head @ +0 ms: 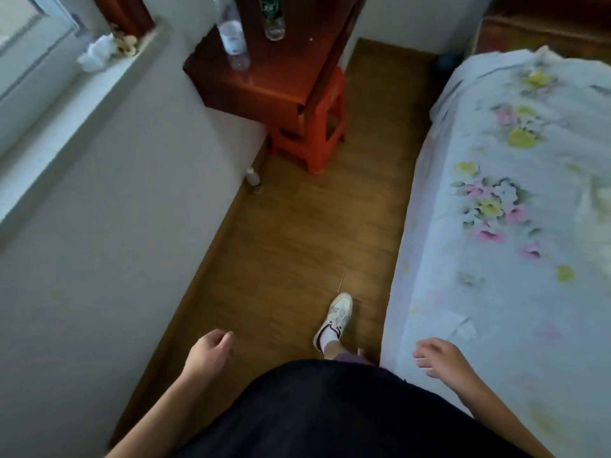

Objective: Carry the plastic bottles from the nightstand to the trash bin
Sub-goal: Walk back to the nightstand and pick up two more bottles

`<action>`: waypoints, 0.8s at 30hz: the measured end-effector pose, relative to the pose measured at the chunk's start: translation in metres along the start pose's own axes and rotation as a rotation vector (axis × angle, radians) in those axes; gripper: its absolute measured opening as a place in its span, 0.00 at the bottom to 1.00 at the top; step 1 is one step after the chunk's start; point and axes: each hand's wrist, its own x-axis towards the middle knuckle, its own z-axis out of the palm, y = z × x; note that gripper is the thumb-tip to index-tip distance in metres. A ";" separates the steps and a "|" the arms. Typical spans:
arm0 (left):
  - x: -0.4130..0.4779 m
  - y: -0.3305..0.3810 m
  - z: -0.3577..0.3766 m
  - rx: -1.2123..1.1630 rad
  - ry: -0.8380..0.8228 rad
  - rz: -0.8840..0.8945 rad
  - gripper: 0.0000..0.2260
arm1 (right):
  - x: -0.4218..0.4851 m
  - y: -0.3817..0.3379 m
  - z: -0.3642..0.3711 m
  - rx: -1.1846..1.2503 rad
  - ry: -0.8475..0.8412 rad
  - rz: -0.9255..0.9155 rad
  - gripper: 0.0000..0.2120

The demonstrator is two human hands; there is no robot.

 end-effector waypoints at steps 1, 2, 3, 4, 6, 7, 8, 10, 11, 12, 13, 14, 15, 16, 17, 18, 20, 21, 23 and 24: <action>0.013 0.012 -0.004 0.010 0.001 -0.008 0.12 | 0.010 -0.013 -0.002 0.026 0.001 0.010 0.06; 0.025 0.021 -0.008 0.010 0.011 -0.024 0.12 | 0.019 -0.028 -0.005 0.042 -0.003 0.016 0.07; 0.036 0.031 -0.013 0.006 0.025 -0.039 0.12 | 0.027 -0.045 -0.007 0.053 -0.011 0.018 0.07; 0.046 0.042 -0.018 0.008 0.036 -0.045 0.13 | 0.033 -0.066 -0.010 0.061 -0.023 0.008 0.07; 0.063 0.066 -0.026 0.018 0.056 -0.038 0.14 | 0.046 -0.113 -0.017 0.049 -0.050 -0.056 0.06; 0.072 0.080 -0.030 0.013 0.059 -0.036 0.14 | 0.054 -0.137 -0.022 0.037 -0.062 -0.090 0.06; 0.081 0.096 -0.033 -0.006 0.061 -0.036 0.15 | 0.062 -0.160 -0.027 0.027 -0.069 -0.120 0.06; 0.093 0.129 -0.038 -0.029 0.064 -0.032 0.14 | 0.075 -0.201 -0.038 0.014 -0.075 -0.169 0.05; 0.098 0.146 -0.040 -0.024 0.063 -0.026 0.14 | 0.081 -0.220 -0.044 0.016 -0.072 -0.191 0.06; 0.106 0.162 -0.041 -0.013 0.057 -0.016 0.13 | 0.088 -0.238 -0.050 0.019 -0.065 -0.212 0.06; 0.116 0.179 -0.042 -0.002 0.052 -0.008 0.13 | 0.095 -0.255 -0.057 0.022 -0.057 -0.229 0.07; 0.126 0.196 -0.042 0.004 0.043 0.001 0.13 | 0.102 -0.270 -0.063 0.029 -0.048 -0.248 0.07; 0.137 0.215 -0.042 0.014 0.030 0.015 0.13 | 0.108 -0.284 -0.069 0.037 -0.039 -0.262 0.08; 0.149 0.234 -0.041 0.027 0.016 0.030 0.12 | 0.116 -0.296 -0.074 0.045 -0.028 -0.272 0.08; 0.163 0.254 -0.041 0.048 -0.001 0.044 0.12 | 0.124 -0.306 -0.080 0.049 -0.019 -0.272 0.08; 0.177 0.275 -0.041 0.066 -0.016 0.063 0.11 | 0.132 -0.315 -0.085 0.054 -0.010 -0.265 0.08; 0.205 0.319 -0.040 0.096 -0.049 0.104 0.11 | 0.148 -0.328 -0.096 0.054 0.010 -0.233 0.08; 0.216 0.342 -0.038 0.114 -0.073 0.125 0.11 | 0.155 -0.333 -0.101 0.063 0.020 -0.208 0.07; 0.238 0.389 -0.035 0.154 -0.127 0.176 0.12 | 0.166 -0.344 -0.112 0.093 0.053 -0.165 0.05; 0.246 0.413 -0.033 0.181 -0.155 0.203 0.12 | 0.169 -0.348 -0.118 0.109 0.084 -0.150 0.05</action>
